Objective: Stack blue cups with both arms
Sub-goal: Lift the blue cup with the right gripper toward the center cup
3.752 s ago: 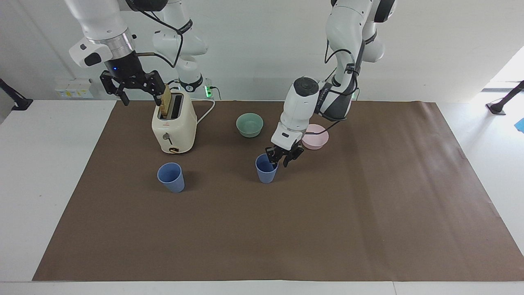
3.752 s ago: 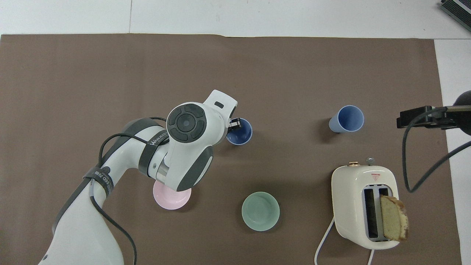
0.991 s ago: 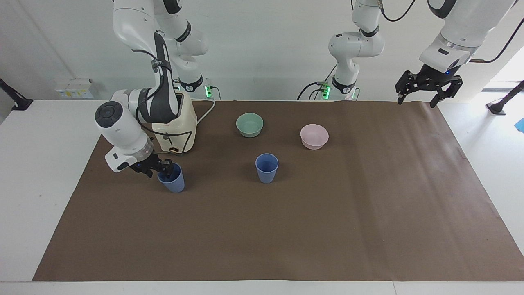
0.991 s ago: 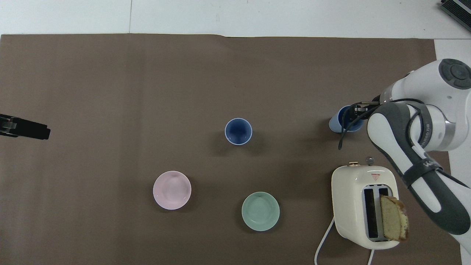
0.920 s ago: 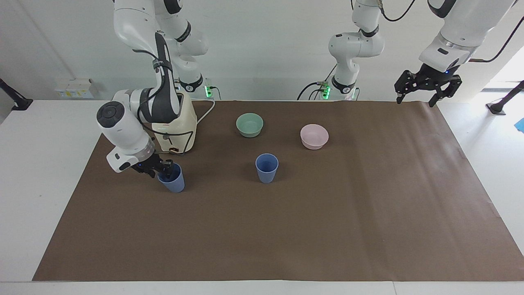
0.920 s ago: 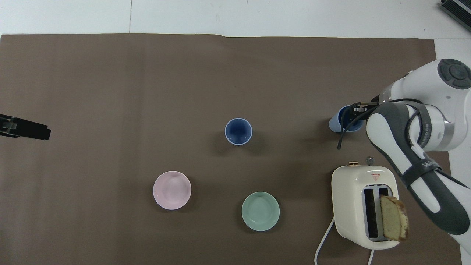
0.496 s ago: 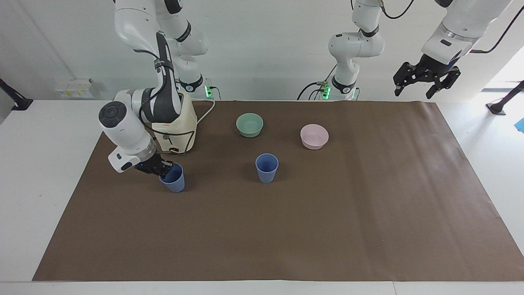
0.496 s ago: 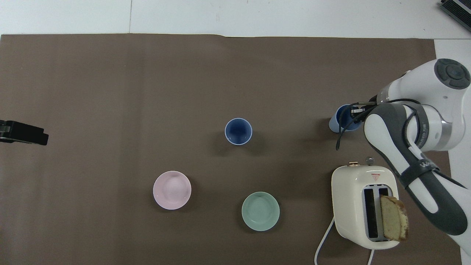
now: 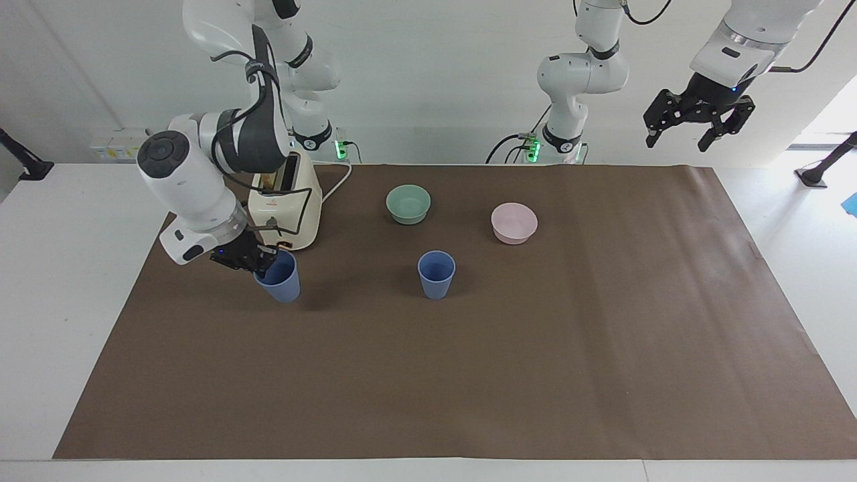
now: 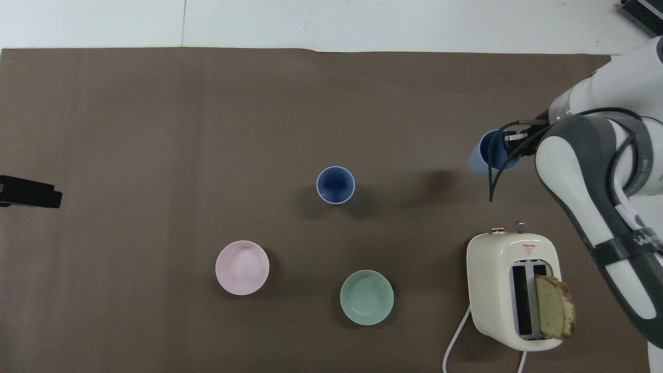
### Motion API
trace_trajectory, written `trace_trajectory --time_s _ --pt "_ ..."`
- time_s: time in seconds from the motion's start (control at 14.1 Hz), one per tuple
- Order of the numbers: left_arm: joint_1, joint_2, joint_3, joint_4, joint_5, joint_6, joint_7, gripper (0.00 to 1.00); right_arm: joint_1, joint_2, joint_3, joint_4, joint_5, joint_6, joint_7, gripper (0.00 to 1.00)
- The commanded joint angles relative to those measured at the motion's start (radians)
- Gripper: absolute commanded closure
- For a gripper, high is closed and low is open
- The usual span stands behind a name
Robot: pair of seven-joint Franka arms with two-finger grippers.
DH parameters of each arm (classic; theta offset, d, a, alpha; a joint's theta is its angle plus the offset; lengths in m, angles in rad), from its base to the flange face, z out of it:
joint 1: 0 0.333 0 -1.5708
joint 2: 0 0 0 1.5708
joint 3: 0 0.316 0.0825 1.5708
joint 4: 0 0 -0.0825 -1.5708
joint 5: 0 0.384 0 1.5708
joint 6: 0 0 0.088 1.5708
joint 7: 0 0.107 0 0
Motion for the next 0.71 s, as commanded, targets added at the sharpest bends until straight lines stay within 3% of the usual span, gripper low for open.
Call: trace_trajectory --time_s 0.0,0.14,0.64 --pt "-0.008 -0.019 0.006 -0.020 -0.010 -0.007 -0.015 0.00 0.053 0.011 0.056 0.082 -0.017 -0.069 0.132 1.00" --pt "-0.008 -0.019 0.006 -0.021 -0.010 -0.006 -0.015 0.00 0.148 0.009 0.056 0.101 -0.019 -0.075 0.235 1.00" --pt "-0.008 -0.031 0.006 -0.037 -0.009 0.010 -0.005 0.00 0.313 0.012 0.064 0.154 -0.005 -0.040 0.450 1.00"
